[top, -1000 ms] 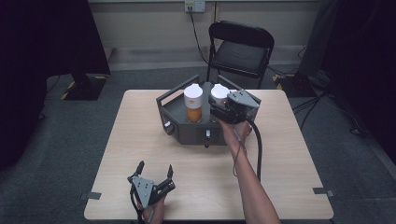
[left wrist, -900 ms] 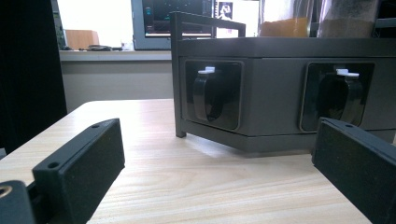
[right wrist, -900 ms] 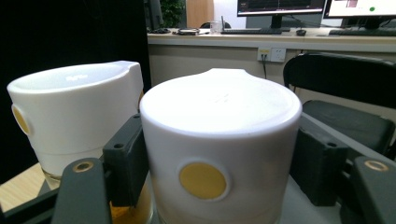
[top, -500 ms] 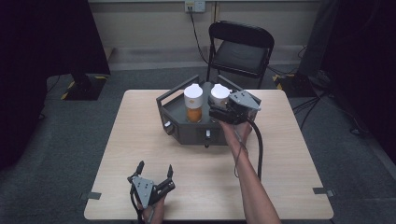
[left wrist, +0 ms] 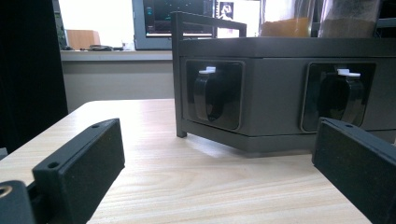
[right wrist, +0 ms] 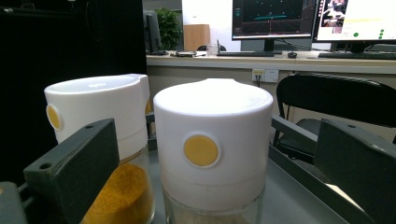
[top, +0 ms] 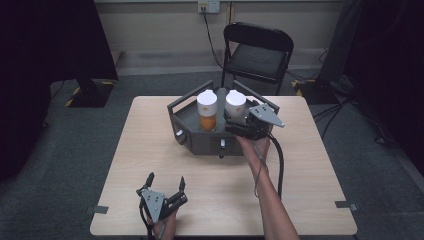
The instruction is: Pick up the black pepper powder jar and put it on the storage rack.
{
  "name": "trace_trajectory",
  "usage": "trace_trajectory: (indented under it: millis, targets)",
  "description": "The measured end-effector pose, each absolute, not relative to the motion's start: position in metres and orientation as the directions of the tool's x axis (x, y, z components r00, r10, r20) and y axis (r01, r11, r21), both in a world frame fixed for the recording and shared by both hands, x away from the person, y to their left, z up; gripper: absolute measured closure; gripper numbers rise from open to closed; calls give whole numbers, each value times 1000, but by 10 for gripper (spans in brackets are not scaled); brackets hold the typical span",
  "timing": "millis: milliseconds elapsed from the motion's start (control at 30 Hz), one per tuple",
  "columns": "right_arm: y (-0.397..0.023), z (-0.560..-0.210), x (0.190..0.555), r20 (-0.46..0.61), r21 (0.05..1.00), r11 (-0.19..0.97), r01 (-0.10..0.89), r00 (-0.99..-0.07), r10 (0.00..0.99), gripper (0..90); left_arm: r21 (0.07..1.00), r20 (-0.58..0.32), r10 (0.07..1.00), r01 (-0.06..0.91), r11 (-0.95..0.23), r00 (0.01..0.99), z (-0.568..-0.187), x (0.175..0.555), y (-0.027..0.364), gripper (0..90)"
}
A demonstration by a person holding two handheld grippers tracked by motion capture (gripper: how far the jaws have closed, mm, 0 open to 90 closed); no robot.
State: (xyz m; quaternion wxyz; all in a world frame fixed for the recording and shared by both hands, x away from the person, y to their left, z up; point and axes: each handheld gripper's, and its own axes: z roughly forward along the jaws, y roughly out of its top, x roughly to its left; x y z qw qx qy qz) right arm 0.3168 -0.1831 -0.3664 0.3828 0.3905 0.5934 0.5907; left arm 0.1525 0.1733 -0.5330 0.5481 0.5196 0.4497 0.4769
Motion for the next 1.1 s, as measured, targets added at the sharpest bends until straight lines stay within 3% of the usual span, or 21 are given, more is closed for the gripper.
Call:
trace_trajectory:
  millis: [600,1100]
  targets:
    - [-193,-376,288,29,1000,-25,15,-416,909,0,998,0,991,-55,8,132,-533,153,172,16]
    - [-202,-389,262,8,999,-25,-36,-410,912,0,998,1,991,-55,6,132,-533,153,172,16]
